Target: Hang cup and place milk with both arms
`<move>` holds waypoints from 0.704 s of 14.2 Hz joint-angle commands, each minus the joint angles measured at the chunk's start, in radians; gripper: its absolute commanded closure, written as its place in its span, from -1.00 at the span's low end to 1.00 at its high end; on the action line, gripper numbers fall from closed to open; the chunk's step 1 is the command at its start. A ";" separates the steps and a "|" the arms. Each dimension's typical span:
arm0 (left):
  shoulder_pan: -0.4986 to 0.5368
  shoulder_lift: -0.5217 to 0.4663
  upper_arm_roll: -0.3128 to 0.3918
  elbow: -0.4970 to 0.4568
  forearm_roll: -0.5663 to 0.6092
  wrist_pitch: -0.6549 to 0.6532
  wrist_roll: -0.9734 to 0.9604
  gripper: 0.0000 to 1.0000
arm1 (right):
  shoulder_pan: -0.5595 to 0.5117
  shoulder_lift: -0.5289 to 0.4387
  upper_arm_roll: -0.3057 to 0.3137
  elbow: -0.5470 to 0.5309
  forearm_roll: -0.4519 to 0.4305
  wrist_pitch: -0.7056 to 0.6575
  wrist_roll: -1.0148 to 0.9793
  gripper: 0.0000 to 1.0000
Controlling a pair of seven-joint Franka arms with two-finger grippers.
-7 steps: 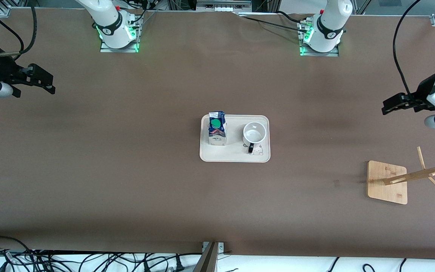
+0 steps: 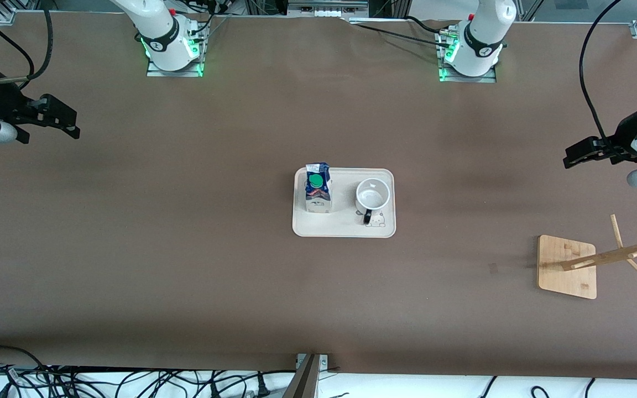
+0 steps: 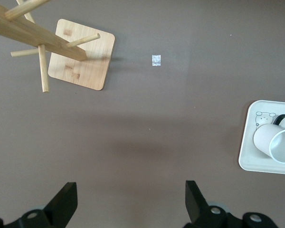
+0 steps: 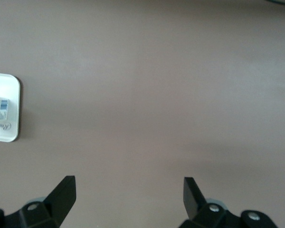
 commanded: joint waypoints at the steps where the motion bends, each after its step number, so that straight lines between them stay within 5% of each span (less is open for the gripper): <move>1: 0.008 0.009 -0.010 0.026 0.019 -0.006 0.042 -1.00 | -0.015 0.022 0.006 0.011 0.055 0.052 -0.007 -1.00; 7: 0.008 -0.040 -0.007 -0.046 0.007 0.064 0.003 -1.00 | 0.098 0.123 0.015 0.012 0.056 0.014 0.014 -1.00; 10: -0.005 -0.042 -0.001 -0.042 0.009 0.033 -0.002 -1.00 | 0.224 0.208 0.023 0.029 0.057 0.096 0.268 -1.00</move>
